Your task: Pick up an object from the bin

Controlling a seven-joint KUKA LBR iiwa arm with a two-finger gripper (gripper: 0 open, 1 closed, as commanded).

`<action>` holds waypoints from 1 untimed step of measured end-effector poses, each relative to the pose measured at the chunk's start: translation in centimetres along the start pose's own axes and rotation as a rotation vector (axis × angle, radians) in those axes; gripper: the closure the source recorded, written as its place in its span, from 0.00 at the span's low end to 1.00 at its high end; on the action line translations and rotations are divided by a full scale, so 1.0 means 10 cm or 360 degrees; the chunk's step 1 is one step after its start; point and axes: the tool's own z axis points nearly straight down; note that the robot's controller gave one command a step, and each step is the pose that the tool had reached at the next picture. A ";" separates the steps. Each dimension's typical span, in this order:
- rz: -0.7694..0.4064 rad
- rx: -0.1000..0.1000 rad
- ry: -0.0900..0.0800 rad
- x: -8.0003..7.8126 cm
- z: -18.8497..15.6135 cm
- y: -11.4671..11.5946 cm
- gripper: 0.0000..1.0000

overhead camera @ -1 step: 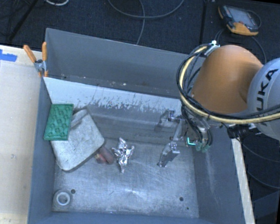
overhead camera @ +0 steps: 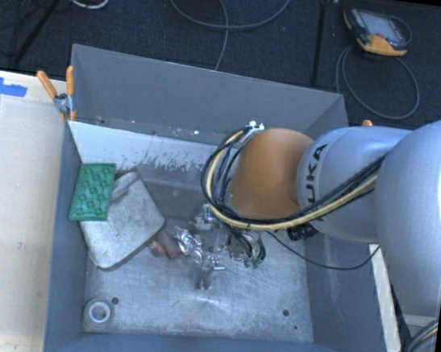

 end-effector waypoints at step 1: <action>0.0002 -0.0001 0.0003 0.00 -0.05 0.00 1.00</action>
Offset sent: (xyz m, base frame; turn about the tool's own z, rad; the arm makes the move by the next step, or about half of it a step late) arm 0.0000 0.0000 0.0000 0.0000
